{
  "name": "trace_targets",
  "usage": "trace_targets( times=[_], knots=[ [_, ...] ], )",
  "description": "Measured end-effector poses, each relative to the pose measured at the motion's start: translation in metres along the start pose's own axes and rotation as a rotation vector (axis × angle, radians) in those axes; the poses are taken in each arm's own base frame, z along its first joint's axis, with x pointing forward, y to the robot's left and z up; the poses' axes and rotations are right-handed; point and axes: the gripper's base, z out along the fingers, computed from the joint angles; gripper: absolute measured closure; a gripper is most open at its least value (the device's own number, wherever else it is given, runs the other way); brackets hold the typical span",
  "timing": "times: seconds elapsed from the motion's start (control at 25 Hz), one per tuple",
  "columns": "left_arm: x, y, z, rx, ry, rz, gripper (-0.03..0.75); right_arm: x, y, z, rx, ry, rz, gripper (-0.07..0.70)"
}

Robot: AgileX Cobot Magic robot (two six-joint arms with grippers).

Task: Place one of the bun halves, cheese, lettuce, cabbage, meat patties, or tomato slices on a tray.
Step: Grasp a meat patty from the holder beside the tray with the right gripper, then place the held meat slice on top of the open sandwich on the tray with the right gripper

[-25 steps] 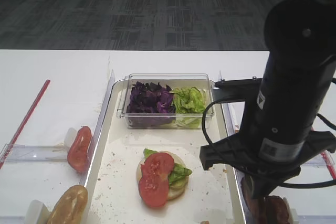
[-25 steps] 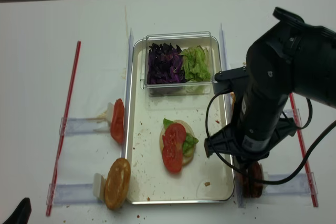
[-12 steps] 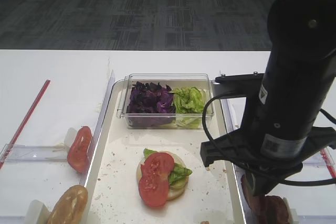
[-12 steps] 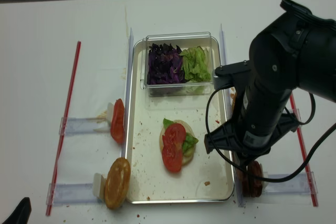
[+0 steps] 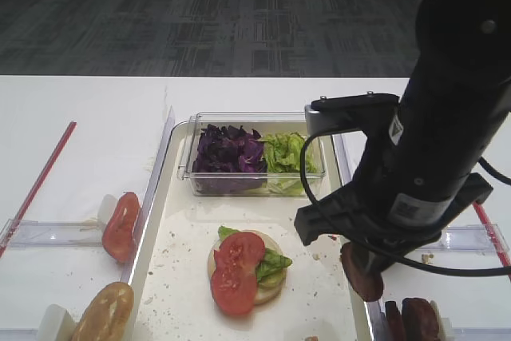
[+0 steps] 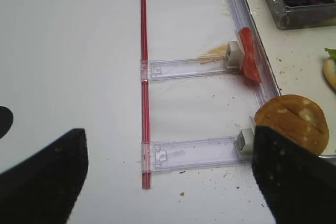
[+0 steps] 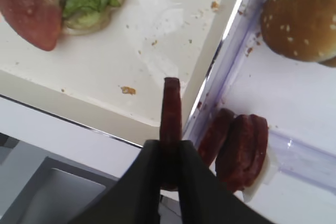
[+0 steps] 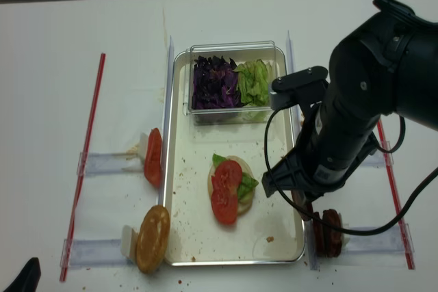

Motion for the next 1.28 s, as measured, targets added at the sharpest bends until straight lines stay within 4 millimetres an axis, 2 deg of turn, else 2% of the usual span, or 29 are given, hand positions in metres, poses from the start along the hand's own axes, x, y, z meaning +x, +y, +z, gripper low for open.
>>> trace_targets(
  times=[0.32,0.84,1.08,1.28],
  knots=[
    [0.0,0.0,0.0,0.0,0.0,0.0,0.099,-0.007,0.011,-0.002,-0.114,-0.092,-0.082,0.501],
    [0.0,0.0,0.0,0.0,0.0,0.0,0.099,-0.017,0.019,-0.004,-0.213,-0.195,-0.119,0.503],
    [0.0,0.0,0.0,0.0,0.0,0.0,0.099,-0.034,-0.003,-0.005,-0.391,-0.219,-0.043,0.503],
    [0.0,0.0,0.0,0.0,0.0,0.0,0.099,-0.041,-0.018,-0.006,-0.529,-0.213,-0.054,0.503]
  ],
)
